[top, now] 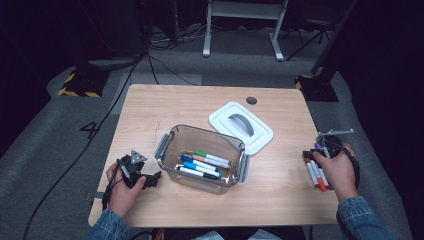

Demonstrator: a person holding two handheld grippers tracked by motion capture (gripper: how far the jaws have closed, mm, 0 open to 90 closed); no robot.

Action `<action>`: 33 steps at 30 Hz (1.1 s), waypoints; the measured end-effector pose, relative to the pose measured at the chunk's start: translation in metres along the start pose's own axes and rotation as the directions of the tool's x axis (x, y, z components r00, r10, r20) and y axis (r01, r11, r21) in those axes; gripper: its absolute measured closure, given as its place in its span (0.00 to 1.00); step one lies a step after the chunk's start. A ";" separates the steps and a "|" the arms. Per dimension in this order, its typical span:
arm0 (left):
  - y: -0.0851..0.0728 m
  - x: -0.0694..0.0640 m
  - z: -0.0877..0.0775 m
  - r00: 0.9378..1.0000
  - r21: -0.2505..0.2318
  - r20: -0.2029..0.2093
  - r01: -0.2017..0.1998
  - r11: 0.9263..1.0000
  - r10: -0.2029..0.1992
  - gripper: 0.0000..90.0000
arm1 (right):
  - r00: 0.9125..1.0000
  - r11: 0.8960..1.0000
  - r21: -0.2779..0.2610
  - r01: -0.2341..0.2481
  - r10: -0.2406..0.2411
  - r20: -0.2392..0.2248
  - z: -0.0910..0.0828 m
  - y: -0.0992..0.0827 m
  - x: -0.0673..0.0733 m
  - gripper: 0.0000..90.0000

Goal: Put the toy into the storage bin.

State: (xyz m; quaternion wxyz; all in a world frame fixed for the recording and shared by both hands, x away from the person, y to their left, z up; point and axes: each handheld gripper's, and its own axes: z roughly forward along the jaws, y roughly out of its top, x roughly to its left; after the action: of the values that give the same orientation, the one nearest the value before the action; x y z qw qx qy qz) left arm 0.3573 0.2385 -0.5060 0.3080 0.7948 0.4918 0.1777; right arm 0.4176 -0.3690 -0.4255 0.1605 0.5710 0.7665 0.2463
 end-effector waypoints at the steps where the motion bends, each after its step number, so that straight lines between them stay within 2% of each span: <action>1: 0.000 0.000 0.000 1.000 0.000 -0.001 0.000 1.000 0.000 0.00 | 1.000 1.000 0.009 -0.011 0.011 -0.003 0.002 -0.003 -0.002 0.71; 2: 0.000 0.000 0.000 1.000 0.000 -0.001 0.000 1.000 0.000 0.00 | 1.000 0.999 0.030 -0.028 0.029 -0.004 0.006 -0.010 -0.004 0.71; 8: 0.000 0.000 0.000 1.000 -0.001 0.000 0.000 1.000 0.000 0.00 | 0.999 0.995 0.085 -0.044 0.044 -0.003 0.017 -0.023 -0.008 0.71; 18: 0.000 0.000 0.000 1.000 0.000 -0.001 0.000 1.000 0.000 0.00 | 0.999 0.992 0.118 -0.050 0.050 0.004 0.033 -0.026 -0.005 0.75; 24: 0.000 0.000 0.000 1.000 0.000 0.000 0.000 1.000 0.000 0.00 | 0.998 0.991 0.122 -0.054 0.050 0.036 0.036 -0.026 0.002 0.82; 31: 0.000 0.000 0.000 1.000 0.000 0.000 0.001 1.000 -0.001 0.00 | 0.998 0.990 0.125 -0.063 0.060 0.033 0.036 -0.025 0.004 0.82; 33: 0.000 0.000 0.000 1.000 0.000 0.000 0.000 1.000 0.000 0.00 | 0.998 0.992 0.105 -0.065 0.062 0.030 0.033 -0.023 0.003 0.82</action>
State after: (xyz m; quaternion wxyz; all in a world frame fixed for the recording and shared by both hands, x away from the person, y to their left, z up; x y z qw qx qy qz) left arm 0.3573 0.2385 -0.5060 0.3081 0.7946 0.4920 0.1778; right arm 0.4155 -0.3647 -0.4657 0.1321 0.6062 0.7576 0.2027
